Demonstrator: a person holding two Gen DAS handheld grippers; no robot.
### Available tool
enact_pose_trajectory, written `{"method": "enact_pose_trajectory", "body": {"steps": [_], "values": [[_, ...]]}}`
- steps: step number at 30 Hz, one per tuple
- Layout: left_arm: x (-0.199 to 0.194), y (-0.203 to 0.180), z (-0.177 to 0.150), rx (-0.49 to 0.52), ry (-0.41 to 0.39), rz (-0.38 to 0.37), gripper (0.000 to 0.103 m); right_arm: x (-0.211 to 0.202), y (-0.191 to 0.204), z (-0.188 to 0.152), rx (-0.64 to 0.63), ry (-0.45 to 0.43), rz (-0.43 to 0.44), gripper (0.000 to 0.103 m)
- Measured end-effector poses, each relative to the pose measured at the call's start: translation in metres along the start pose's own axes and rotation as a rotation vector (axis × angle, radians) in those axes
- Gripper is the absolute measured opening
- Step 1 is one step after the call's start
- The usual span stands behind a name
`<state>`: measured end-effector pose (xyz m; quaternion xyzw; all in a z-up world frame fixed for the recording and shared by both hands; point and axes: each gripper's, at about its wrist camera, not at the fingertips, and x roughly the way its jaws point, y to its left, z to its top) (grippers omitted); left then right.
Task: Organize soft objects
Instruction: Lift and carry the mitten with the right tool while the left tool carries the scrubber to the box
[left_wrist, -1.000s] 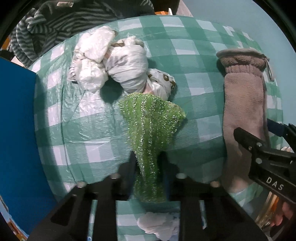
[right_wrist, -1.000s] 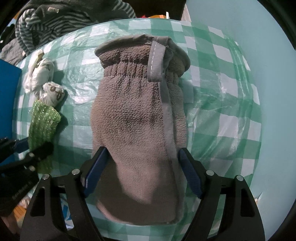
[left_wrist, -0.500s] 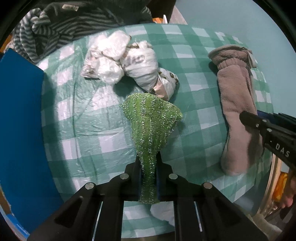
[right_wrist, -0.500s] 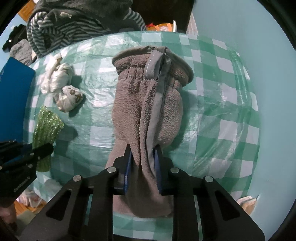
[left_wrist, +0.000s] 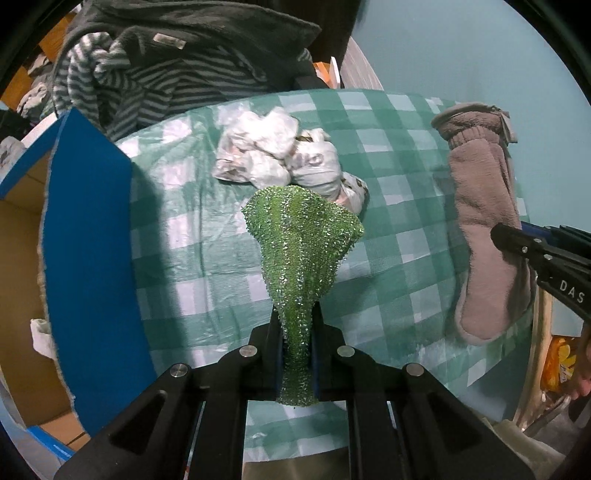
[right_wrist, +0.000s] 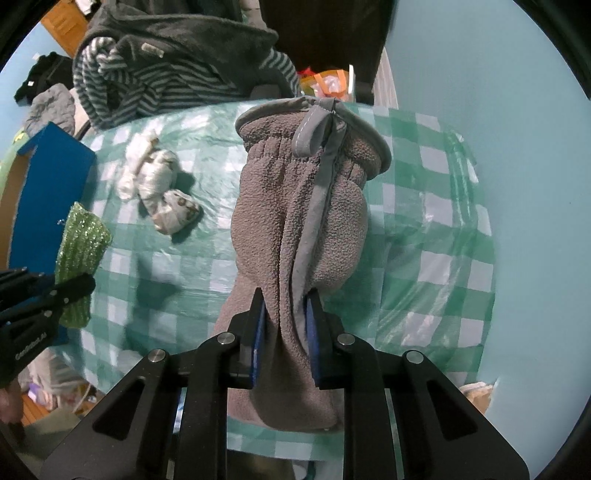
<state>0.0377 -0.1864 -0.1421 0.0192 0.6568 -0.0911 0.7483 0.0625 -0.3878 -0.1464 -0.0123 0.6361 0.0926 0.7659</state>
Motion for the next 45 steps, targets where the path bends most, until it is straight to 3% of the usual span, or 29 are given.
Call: {"method": "enact_pose_trajectory", "body": {"steps": [19, 45], "values": [[-0.055, 0.042, -0.013, 0.005, -0.096, 0.037, 0.011, -0.045, 0.054, 0.018, -0.059, -0.053, 0.032, 0.018], [-0.111, 0.121, -0.030, -0.043, -0.195, 0.088, 0.011, -0.073, 0.172, 0.050, -0.243, -0.098, 0.108, 0.018]]}}
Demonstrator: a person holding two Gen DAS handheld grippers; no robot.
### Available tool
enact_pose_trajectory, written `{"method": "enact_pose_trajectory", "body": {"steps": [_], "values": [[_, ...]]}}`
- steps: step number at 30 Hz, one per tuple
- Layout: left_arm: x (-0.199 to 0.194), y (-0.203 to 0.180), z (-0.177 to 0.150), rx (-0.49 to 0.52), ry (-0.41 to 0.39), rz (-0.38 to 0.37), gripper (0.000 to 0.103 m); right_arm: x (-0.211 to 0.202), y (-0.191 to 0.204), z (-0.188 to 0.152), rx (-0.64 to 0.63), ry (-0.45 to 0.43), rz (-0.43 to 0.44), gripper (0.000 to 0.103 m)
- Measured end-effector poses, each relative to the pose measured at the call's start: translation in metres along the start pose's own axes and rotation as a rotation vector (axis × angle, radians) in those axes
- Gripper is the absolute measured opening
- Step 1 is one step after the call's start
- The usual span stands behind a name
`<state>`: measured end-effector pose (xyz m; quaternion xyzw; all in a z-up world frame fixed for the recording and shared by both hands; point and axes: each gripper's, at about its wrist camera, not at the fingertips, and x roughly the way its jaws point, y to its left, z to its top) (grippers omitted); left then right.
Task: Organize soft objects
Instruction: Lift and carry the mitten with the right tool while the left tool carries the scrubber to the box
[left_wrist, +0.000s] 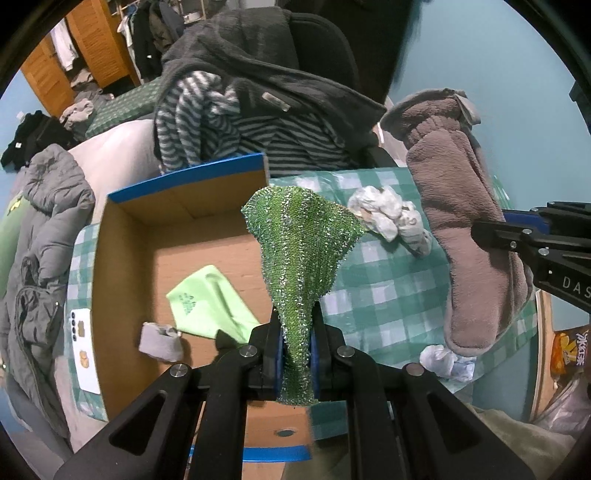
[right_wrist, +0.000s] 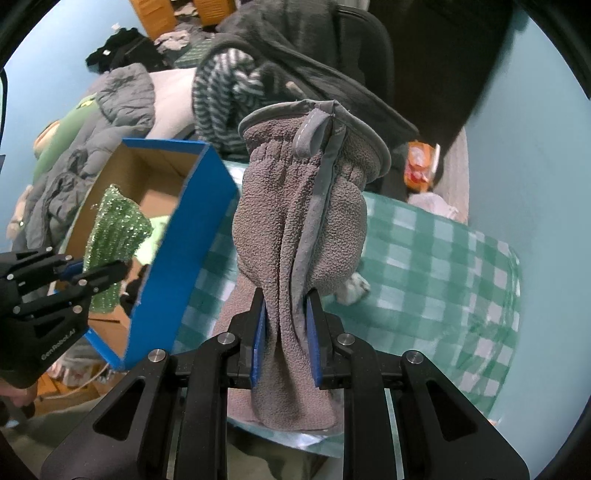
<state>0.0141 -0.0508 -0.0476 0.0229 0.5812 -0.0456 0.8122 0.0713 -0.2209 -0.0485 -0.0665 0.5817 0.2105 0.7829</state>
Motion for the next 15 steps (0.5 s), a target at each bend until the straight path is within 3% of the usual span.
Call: {"method": "enact_pose_trajectory", "body": {"steps": [15], "values": [[-0.007, 0.058, -0.009, -0.081, -0.004, 0.021, 0.011, 0.013, 0.070, 0.036, -0.127, -0.006, 0.063, 0.018]]}}
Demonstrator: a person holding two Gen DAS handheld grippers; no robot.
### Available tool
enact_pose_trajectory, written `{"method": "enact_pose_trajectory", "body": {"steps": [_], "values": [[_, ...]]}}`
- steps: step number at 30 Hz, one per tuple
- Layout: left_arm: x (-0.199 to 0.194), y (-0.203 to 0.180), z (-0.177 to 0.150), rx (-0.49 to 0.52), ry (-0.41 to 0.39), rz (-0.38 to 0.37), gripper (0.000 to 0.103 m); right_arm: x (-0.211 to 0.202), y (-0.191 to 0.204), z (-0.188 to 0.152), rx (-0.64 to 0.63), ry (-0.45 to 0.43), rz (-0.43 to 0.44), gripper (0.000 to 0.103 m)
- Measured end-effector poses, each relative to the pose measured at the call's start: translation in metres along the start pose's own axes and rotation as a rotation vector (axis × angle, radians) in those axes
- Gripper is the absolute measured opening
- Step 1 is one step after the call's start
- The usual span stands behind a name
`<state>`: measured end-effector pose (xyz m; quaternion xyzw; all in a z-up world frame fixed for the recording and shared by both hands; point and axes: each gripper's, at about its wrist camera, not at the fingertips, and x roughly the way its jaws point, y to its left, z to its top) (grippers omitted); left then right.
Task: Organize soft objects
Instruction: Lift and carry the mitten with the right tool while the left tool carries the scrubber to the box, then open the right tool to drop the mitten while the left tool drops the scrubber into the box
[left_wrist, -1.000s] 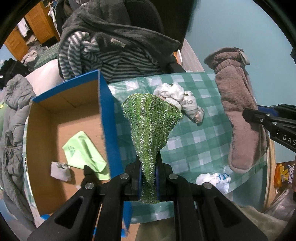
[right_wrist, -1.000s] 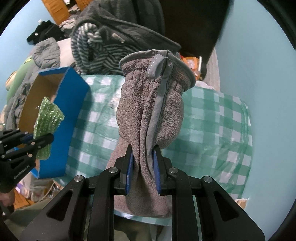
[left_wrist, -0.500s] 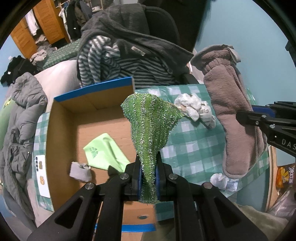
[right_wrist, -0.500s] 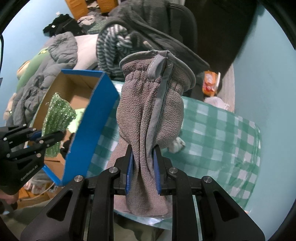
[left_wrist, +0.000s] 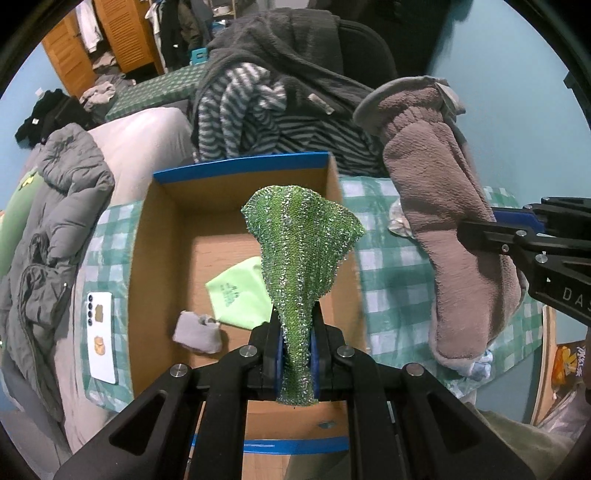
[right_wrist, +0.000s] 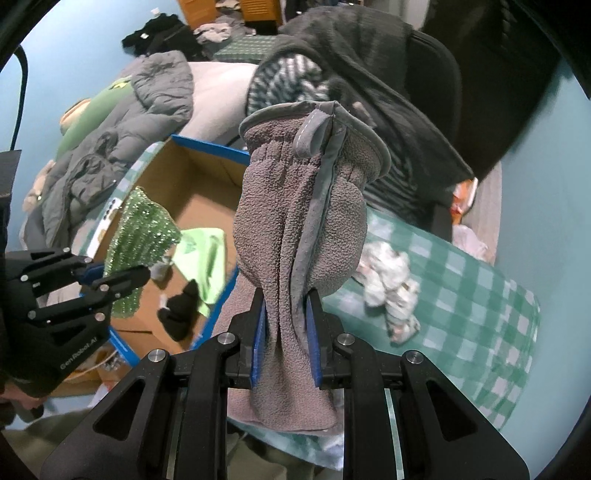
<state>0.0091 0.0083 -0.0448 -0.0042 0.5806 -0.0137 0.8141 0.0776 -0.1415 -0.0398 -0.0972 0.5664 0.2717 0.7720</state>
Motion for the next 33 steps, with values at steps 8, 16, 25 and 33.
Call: {"method": "enact_pose_trajectory", "body": {"steps": [8, 16, 25, 33], "values": [[0.003, 0.033, -0.006, -0.043, 0.010, 0.023, 0.011, 0.019, 0.038, 0.022, -0.072, 0.010, 0.033, 0.018], [0.009, 0.066, -0.011, -0.077, 0.025, 0.049, 0.011, 0.038, 0.066, 0.037, -0.116, 0.033, 0.047, 0.018], [0.026, 0.086, -0.015, -0.085, 0.051, 0.048, 0.011, 0.063, 0.091, 0.048, -0.145, 0.069, 0.057, 0.018], [0.041, 0.089, -0.018, -0.086, 0.089, 0.032, 0.012, 0.082, 0.101, 0.050, -0.139, 0.103, 0.068, 0.018]]}}
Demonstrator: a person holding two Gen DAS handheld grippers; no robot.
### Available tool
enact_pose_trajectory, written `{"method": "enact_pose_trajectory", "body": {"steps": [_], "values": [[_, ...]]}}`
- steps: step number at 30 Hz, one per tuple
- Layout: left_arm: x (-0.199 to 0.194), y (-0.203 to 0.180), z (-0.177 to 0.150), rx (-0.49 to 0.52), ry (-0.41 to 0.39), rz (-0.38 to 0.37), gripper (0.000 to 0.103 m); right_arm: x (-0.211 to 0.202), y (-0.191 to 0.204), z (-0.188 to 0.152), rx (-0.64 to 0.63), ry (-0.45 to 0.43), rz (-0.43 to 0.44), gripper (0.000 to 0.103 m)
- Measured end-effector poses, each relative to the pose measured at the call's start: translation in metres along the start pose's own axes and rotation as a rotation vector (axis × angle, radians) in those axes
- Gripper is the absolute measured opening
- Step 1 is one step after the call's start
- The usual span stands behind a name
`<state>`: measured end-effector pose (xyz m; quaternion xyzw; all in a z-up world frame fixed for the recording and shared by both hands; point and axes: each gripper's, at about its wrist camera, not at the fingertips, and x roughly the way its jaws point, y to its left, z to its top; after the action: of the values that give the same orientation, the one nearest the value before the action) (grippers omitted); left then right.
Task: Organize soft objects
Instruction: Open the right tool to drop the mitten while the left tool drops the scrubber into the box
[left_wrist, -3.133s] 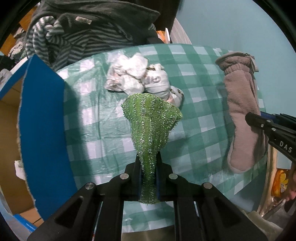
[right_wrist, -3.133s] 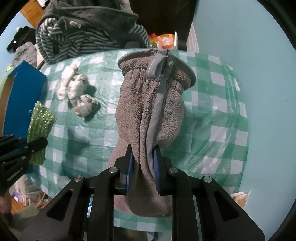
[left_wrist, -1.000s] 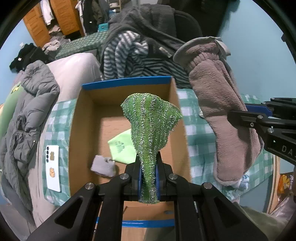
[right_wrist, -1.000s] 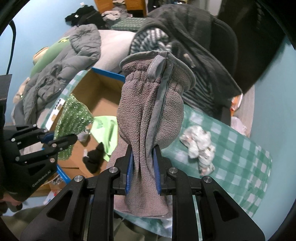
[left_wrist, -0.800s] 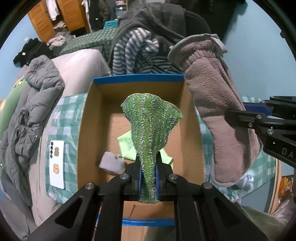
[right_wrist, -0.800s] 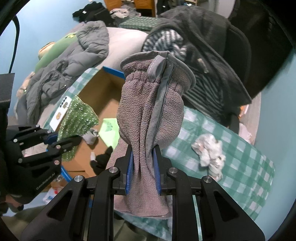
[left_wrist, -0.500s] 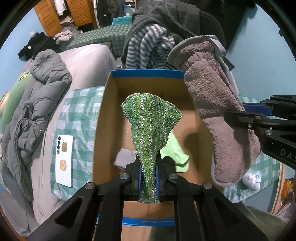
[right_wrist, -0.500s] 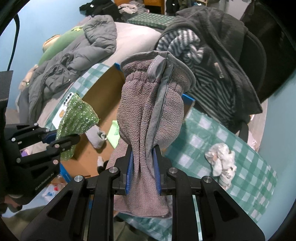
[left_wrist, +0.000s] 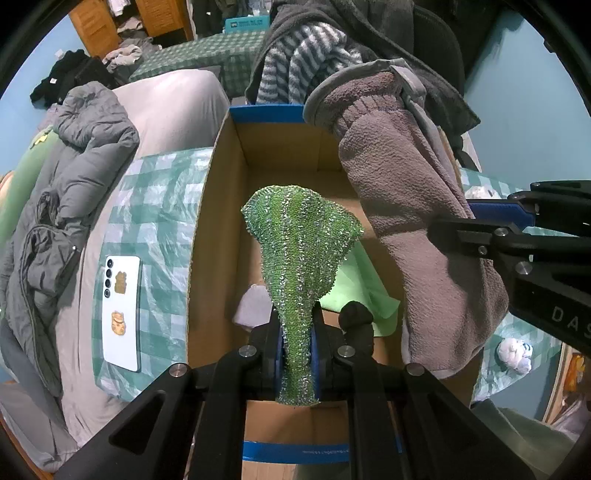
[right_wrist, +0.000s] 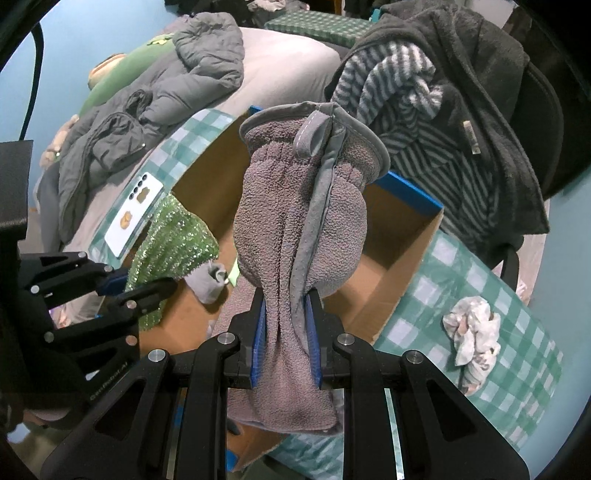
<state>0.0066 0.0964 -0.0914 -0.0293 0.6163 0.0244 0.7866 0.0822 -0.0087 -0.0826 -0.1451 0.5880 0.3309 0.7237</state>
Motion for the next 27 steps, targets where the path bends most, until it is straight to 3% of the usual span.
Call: {"method": "enact_pose_trajectory", "body": {"steps": [4, 6, 8, 12, 14, 27], "values": [[0.004, 0.001, -0.001, 0.000, 0.018, -0.001, 0.013, 0.005, -0.002, 0.000, 0.011, 0.015, 0.009, 0.020], [0.006, 0.001, -0.001, -0.001, 0.025, 0.001, 0.019, 0.006, -0.002, -0.001, 0.012, 0.021, 0.006, 0.028], [0.006, 0.000, -0.001, -0.003, 0.025, 0.015, 0.035, 0.006, -0.002, -0.001, 0.011, 0.022, -0.010, 0.041], [0.002, -0.001, 0.000, -0.010, 0.008, 0.004, 0.038, 0.001, -0.003, -0.001, -0.001, 0.003, -0.040, 0.045], [0.001, -0.001, 0.001, -0.018, 0.007, 0.002, 0.038, -0.002, -0.004, -0.001, -0.003, -0.005, -0.048, 0.058], [-0.016, -0.018, 0.001, -0.011, -0.019, -0.007, 0.043, -0.024, -0.023, -0.010, 0.020, -0.026, -0.088, 0.063]]}}
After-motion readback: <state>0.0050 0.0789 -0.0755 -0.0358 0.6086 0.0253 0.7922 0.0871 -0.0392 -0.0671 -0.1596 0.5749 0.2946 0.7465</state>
